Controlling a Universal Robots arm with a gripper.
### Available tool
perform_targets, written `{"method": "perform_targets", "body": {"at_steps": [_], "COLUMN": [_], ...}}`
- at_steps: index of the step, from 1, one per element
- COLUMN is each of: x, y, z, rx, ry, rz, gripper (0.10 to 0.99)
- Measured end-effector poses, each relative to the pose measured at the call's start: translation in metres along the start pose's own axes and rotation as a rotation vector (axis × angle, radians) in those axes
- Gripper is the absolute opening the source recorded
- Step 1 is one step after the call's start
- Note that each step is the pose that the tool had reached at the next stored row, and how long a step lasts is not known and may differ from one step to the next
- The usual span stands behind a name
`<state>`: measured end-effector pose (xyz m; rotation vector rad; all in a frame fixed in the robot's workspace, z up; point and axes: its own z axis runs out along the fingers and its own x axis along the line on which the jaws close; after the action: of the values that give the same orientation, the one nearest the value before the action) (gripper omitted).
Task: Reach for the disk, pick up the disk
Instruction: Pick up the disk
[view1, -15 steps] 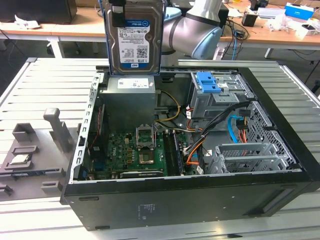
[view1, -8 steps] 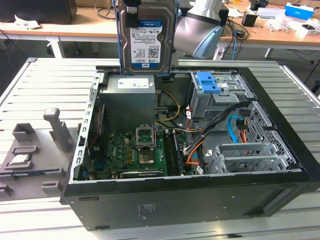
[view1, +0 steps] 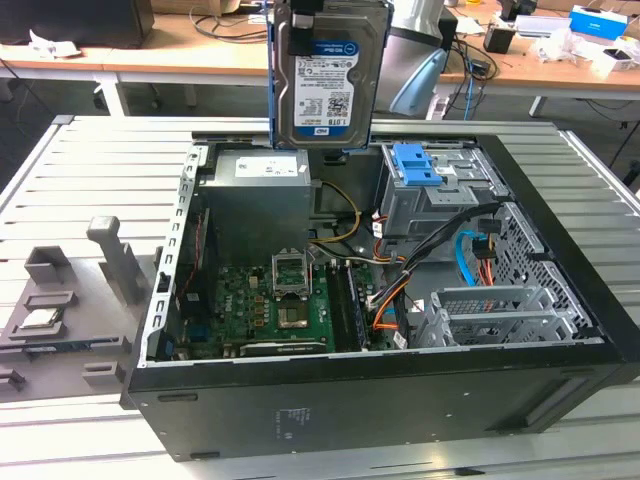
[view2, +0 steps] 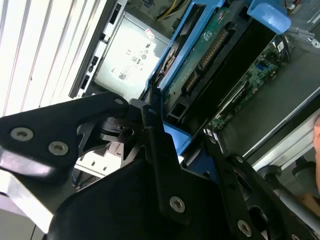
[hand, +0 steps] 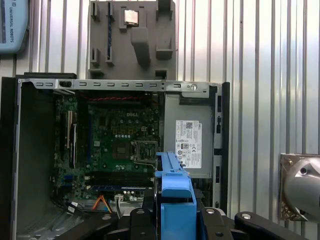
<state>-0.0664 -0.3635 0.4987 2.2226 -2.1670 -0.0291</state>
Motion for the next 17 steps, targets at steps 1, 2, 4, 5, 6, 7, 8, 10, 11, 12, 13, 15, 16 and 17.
{"method": "perform_targets", "body": {"at_steps": [1, 2, 4, 5, 6, 7, 8, 10, 11, 12, 13, 15, 16, 17], "x": [0.0000, 0.0001, 0.0003, 0.0003, 0.0004, 0.0004, 0.0004, 0.0006, 0.0006, 0.0007, 0.0008, 0.0008, 0.0008, 0.0008], "y": [-0.0022, -0.0066, -0.0162, -0.0194, -0.0221, -0.0259, -0.0281, -0.0362, -0.0385, -0.0425, -0.0460, -0.0495, -0.0495, -0.0496], "z": [-0.0001, -0.0003, -0.0006, -0.0008, -0.0009, -0.0010, -0.0011, -0.0014, -0.0015, -0.0017, -0.0018, -0.0019, -0.0019, -0.0019], "rx": [0.000, 0.000, 0.000, 0.000, 0.000, 0.000, 0.000, 0.000, 0.000, 0.000, 0.000, 0.000, 0.000, 0.000], "ry": [0.0000, 0.0000, 0.0000, 0.0000, 0.0000, 0.0000, 0.0001, -0.0001, 0.0000, 0.0000, -0.0001, 0.0000, -0.0001, 0.0000], "rz": [0.000, 0.000, 0.000, 0.000, 0.000, 0.000, 0.000, 0.000, 0.000, 0.000, 0.000, 0.000, 0.000, 0.000], "gripper": [0.365, 0.365, 0.365, 0.365, 0.365, 0.365, 0.365, 0.365, 0.365, 0.365, 0.365, 0.365, 0.365, 0.365]}}
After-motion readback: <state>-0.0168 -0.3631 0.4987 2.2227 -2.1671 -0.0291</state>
